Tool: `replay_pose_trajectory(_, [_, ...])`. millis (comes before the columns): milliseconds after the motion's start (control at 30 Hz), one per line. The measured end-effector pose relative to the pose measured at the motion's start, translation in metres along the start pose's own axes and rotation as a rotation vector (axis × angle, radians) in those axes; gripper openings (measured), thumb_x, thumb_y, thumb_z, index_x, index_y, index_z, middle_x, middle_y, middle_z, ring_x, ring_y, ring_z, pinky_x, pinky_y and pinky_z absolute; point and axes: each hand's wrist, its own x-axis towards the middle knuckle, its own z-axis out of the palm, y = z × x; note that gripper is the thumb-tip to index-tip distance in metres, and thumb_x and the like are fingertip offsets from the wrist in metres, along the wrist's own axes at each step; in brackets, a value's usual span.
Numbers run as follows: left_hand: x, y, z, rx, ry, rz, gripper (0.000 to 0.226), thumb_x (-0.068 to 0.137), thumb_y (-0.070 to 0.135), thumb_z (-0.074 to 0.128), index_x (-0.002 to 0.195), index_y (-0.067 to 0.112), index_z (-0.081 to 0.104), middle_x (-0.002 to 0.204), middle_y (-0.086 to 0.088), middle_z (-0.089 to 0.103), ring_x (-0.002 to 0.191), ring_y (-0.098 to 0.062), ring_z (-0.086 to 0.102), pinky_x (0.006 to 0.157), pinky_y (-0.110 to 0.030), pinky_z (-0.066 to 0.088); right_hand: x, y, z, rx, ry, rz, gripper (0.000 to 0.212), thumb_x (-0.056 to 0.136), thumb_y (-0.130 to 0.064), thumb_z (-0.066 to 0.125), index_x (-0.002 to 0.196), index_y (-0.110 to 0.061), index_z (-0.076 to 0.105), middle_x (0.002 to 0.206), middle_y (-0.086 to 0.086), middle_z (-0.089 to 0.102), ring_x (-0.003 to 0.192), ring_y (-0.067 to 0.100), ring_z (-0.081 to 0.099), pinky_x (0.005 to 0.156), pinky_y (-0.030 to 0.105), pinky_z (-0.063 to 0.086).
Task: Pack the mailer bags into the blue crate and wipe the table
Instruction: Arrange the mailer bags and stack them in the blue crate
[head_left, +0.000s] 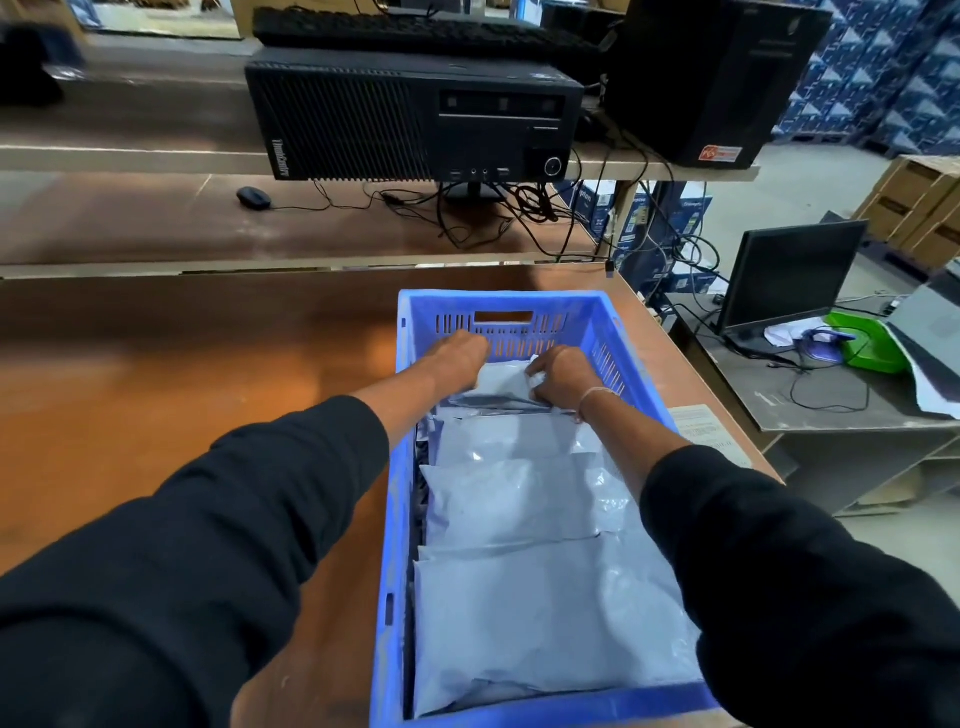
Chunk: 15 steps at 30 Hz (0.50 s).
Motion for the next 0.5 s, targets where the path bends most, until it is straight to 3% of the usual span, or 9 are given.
replay_pose_trajectory(100, [-0.010, 0.002, -0.007, -0.030, 0.009, -0.016, 0.024, 0.086, -0.001, 0.072, 0.077, 0.014, 0.056, 0.086, -0.013, 0.061, 0.090, -0.031, 0.064, 0.068, -0.036, 0.045, -0.004, 0.003, -0.007, 0.049, 0.045, -0.011, 0.038, 0.087, -0.013, 0.072, 0.125, -0.015, 0.072, 0.135, 0.007, 0.064, 0.126, 0.024, 0.058, 0.109, 0.028, 0.042])
replay_pose_trajectory(167, [-0.017, 0.001, -0.011, -0.053, 0.018, -0.012, 0.013, 0.088, 0.007, 0.076, 0.092, 0.009, 0.065, 0.102, -0.014, 0.068, 0.102, -0.034, 0.066, 0.077, -0.038, 0.052, -0.008, 0.004, -0.014, 0.069, 0.061, -0.008, 0.036, 0.087, -0.013, 0.074, 0.124, -0.014, 0.072, 0.135, 0.007, 0.063, 0.126, 0.024, 0.058, 0.109, 0.030, 0.043])
replay_pose_trajectory(233, [-0.020, -0.002, -0.015, -0.106, 0.064, -0.001, 0.023, 0.090, 0.016, 0.077, 0.108, 0.008, 0.067, 0.118, -0.014, 0.068, 0.114, -0.034, 0.063, 0.086, -0.039, 0.052, -0.013, 0.004, -0.023, 0.090, 0.082, -0.012, 0.036, 0.086, -0.011, 0.076, 0.122, -0.013, 0.073, 0.133, 0.007, 0.065, 0.125, 0.025, 0.060, 0.107, 0.032, 0.045])
replay_pose_trajectory(333, [-0.033, -0.005, -0.023, -0.228, 0.208, 0.002, 0.031, 0.090, 0.024, 0.077, 0.114, 0.008, 0.067, 0.114, -0.011, 0.068, 0.112, -0.032, 0.063, 0.079, -0.036, 0.048, -0.024, 0.004, -0.040, 0.197, 0.179, -0.029, 0.033, 0.085, -0.005, 0.073, 0.118, -0.008, 0.073, 0.123, 0.010, 0.071, 0.115, 0.026, 0.066, 0.100, 0.026, 0.047])
replay_pose_trajectory(400, [-0.046, -0.007, -0.024, -0.322, 0.329, 0.003, 0.035, 0.091, 0.025, 0.076, 0.120, 0.008, 0.067, 0.119, -0.010, 0.069, 0.114, -0.029, 0.063, 0.090, -0.040, 0.052, -0.034, 0.006, -0.052, 0.216, 0.264, -0.040, 0.031, 0.087, -0.004, 0.069, 0.118, -0.007, 0.073, 0.122, 0.011, 0.071, 0.111, 0.029, 0.066, 0.095, 0.028, 0.047])
replay_pose_trajectory(500, [-0.067, -0.012, -0.018, -0.385, 0.444, 0.012, 0.039, 0.092, 0.025, 0.072, 0.126, 0.006, 0.066, 0.125, -0.014, 0.066, 0.120, -0.031, 0.059, 0.101, -0.041, 0.047, -0.049, 0.016, -0.064, 0.027, 0.306, -0.153, 0.037, 0.089, -0.009, 0.065, 0.127, -0.008, 0.068, 0.132, 0.013, 0.064, 0.116, 0.034, 0.061, 0.100, 0.036, 0.047])
